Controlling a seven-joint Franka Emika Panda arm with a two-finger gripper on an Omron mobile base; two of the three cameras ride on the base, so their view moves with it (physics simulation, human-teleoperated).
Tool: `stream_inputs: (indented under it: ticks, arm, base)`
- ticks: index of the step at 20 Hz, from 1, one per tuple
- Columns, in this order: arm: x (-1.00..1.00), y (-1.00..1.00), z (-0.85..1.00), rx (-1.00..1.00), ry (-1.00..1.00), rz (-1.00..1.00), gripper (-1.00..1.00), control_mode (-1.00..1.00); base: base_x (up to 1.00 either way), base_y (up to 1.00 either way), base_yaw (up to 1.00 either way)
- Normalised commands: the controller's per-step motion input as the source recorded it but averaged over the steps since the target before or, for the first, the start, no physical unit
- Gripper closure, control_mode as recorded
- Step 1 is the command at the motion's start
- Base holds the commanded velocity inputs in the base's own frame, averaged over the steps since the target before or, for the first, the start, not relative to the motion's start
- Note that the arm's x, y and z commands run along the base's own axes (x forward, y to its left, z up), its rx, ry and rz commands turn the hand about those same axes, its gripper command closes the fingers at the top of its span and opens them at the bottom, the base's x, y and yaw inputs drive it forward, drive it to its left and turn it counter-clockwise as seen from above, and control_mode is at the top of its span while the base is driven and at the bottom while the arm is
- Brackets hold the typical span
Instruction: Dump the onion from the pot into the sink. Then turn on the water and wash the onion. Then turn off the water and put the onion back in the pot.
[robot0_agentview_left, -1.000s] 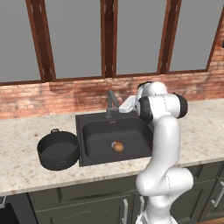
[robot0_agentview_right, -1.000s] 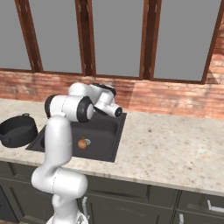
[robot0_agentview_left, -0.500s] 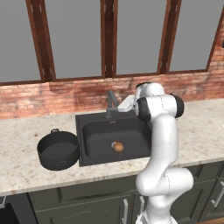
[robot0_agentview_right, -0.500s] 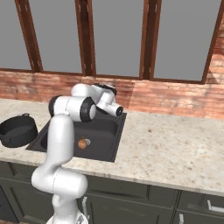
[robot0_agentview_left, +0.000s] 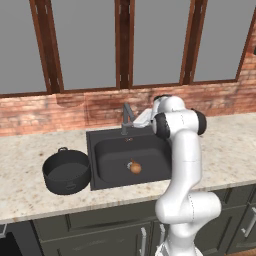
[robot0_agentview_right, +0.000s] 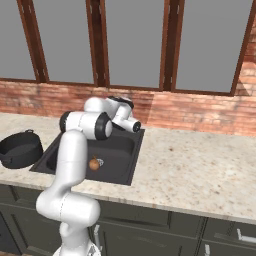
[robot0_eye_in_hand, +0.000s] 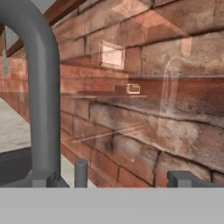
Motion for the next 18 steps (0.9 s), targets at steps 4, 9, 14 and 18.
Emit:
stream_inputs:
  ticks: [4,9,14,18]
  arm:
    - [0.21,0.06,-0.11,0.0,0.0,-0.03,-1.0,-1.0]
    - [0.18,0.1,-0.13,0.0,0.0,-0.04,-1.0,-1.0]
    - [0.14,0.06,-0.06,0.0,0.0,-0.04,1.0,-1.0]
    - [0.09,0.0,0.0,0.0,0.0,-0.05,1.0,-1.0]
  base:
    - [0.0,0.0,0.0]
    - [0.0,0.0,0.0]
    - [0.0,0.0,0.0]
    - [0.0,0.0,0.0]
